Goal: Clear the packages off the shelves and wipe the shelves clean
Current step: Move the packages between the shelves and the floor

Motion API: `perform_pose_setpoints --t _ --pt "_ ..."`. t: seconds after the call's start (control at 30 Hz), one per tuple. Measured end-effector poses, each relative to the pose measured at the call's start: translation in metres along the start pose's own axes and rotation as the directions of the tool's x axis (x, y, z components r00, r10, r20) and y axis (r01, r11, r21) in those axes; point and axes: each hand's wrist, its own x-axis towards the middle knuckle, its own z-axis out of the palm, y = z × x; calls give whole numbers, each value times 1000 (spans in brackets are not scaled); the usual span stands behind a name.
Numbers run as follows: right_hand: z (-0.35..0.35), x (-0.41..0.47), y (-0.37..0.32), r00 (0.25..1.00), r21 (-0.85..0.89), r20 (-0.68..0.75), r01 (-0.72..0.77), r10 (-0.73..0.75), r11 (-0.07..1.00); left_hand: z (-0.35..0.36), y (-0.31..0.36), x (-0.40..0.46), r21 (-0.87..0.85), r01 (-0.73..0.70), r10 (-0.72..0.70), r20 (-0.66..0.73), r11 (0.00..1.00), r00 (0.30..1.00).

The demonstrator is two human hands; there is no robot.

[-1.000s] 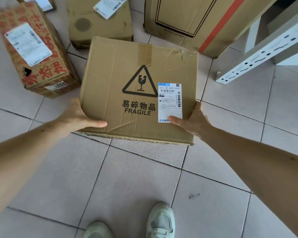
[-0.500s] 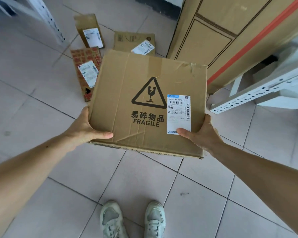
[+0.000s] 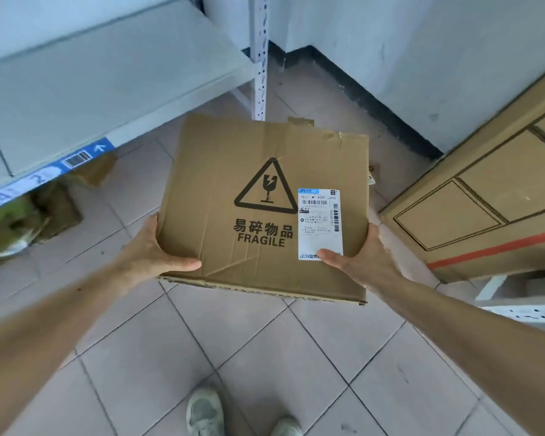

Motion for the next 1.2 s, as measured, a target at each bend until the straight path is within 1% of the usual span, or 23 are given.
perform_pose_setpoints --t 0.17,0.33,0.5,0.63,0.87,1.0,1.1,1.2 --pt "34 -9 -82 990 -44 68 128 -125 991 -67 -24 -31 -78 63 -74 -149 995 986" --pt "79 -26 -164 966 -102 136 234 -219 967 -141 -64 -57 -188 89 -133 -235 978 963" --pt "128 -47 -246 939 -165 216 306 -269 938 -211 -98 -80 -253 87 -169 -322 964 932" --pt "170 -60 -302 906 -135 267 371 -327 919 -268 -123 -93 -295 122 -223 -337 948 915" --pt "255 -60 -391 850 -155 338 473 -403 868 -352 -175 -95 -364 97 -246 -391 926 887" --pt "301 -69 -446 817 -161 372 525 -441 836 -394 -205 -87 -386 90 -273 -452 918 849" --pt "330 -65 -478 807 -191 377 549 -455 814 -419 -218 -79 -401 71 -273 -475 914 837" --pt "368 -65 -513 768 -207 429 595 -475 776 -448 -239 -74 -434 69 -307 -506 898 806"
